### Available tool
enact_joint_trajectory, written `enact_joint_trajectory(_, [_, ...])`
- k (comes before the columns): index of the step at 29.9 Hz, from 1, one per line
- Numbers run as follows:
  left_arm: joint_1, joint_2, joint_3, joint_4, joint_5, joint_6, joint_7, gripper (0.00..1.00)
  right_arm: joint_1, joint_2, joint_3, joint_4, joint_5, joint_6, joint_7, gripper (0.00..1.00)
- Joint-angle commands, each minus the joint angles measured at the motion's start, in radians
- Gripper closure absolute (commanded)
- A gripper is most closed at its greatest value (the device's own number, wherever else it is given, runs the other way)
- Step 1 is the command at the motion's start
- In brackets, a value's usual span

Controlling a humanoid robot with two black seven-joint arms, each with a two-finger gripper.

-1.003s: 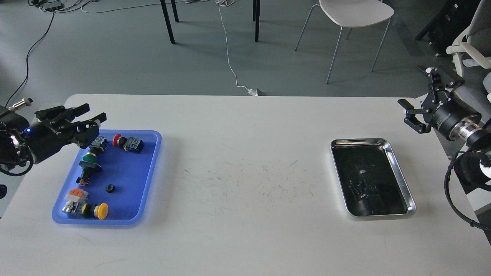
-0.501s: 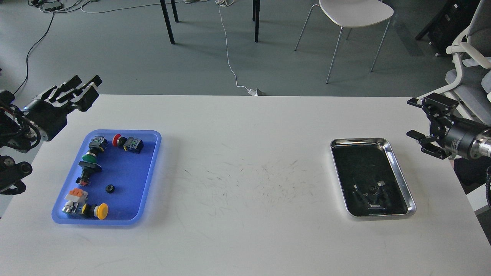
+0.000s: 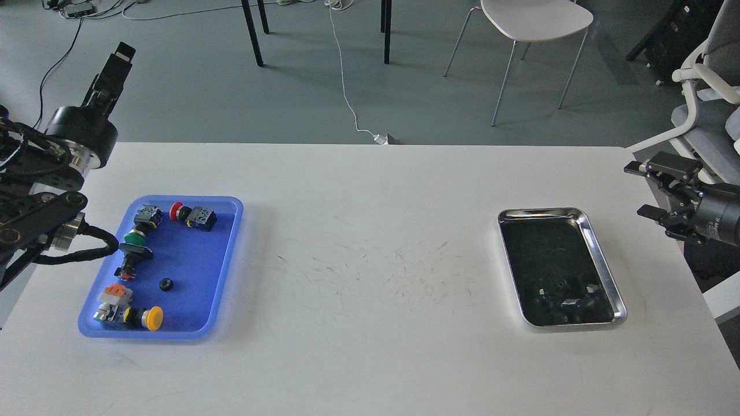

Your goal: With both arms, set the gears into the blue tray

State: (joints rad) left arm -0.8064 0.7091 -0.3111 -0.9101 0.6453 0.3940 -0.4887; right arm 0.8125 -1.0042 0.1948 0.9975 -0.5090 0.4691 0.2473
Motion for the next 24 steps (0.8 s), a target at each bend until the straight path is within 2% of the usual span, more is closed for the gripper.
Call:
enact_joint_trajectory(1, [-0.004, -0.011, -0.006, -0.001, -0.042, -0.003, 0.000, 0.05, 0.007, -0.013, 0.015, 0.003, 0.000, 0.000, 0.003, 0.01])
enact_joint_trajectory(2, [-0.005, -0.022, -0.006, -0.001, -0.041, -0.001, 0.000, 0.02, 0.013, -0.013, 0.018, 0.004, 0.000, 0.000, 0.003, 0.01])
enact_joint_trajectory(6, [-0.005, -0.046, -0.020, 0.000, -0.039, 0.008, 0.000, 0.02, 0.040, -0.013, 0.018, 0.009, -0.003, 0.000, 0.006, 0.01])
enact_joint_trajectory(15, [-0.007, -0.063, -0.049, 0.004, -0.131, -0.026, 0.000, 0.02, 0.065, -0.013, 0.012, 0.007, -0.071, 0.020, 0.014, 0.02])
enact_joint_trajectory(19, [-0.002, -0.089, -0.117, 0.011, -0.225, -0.171, 0.000, 0.02, 0.108, -0.017, 0.012, 0.010, -0.164, 0.020, 0.021, 0.02])
enact_joint_trajectory(24, [-0.007, -0.082, -0.140, 0.030, -0.294, -0.455, 0.000, 0.02, 0.116, -0.013, 0.012, 0.012, -0.284, 0.020, 0.021, 0.02])
